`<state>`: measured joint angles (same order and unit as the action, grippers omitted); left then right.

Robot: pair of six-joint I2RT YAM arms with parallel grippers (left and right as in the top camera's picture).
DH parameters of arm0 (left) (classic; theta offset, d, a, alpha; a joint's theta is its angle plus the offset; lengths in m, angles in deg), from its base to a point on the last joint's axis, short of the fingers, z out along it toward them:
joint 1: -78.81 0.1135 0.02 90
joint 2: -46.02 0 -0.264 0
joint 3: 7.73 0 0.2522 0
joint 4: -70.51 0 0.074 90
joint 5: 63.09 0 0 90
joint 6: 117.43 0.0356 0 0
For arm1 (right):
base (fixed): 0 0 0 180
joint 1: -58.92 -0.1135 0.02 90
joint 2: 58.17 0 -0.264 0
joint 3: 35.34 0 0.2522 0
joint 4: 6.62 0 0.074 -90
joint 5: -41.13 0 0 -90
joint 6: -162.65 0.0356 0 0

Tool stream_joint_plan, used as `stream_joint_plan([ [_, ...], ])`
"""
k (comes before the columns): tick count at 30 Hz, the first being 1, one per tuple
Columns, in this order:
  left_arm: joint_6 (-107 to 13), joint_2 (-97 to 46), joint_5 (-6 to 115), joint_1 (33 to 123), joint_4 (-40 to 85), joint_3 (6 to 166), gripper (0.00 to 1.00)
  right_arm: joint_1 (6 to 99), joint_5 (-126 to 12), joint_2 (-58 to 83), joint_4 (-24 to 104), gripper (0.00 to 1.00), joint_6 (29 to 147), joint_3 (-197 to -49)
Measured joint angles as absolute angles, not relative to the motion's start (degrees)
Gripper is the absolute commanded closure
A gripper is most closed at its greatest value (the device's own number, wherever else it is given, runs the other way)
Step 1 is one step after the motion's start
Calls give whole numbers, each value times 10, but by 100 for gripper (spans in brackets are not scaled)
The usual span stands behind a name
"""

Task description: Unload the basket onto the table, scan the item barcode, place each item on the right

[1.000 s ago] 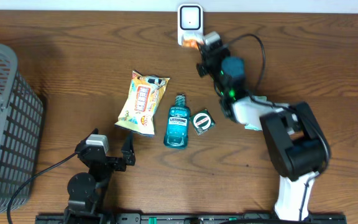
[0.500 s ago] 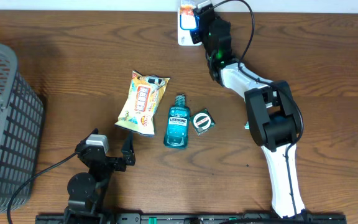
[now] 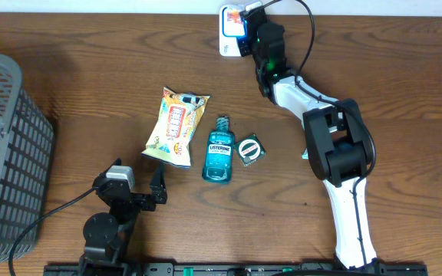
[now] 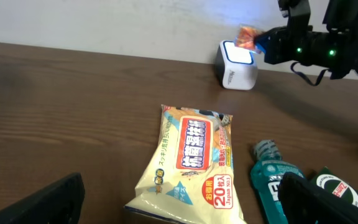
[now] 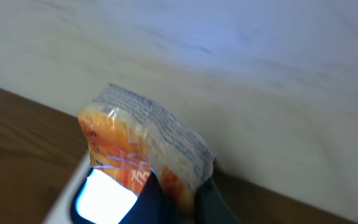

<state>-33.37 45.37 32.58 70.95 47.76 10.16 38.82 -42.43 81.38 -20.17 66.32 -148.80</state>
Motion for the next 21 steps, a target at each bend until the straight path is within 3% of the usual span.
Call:
stream_joint_plan([
  [11,-334,454,326,709,478,102,2,451,34,676,-92,99,556,-1502],
  [16,-334,454,326,709,477,102,2,568,166,669,86,99,555,-1506],
  [21,-334,454,326,709,478,102,2,692,191,679,286,99,660,-1502],
])
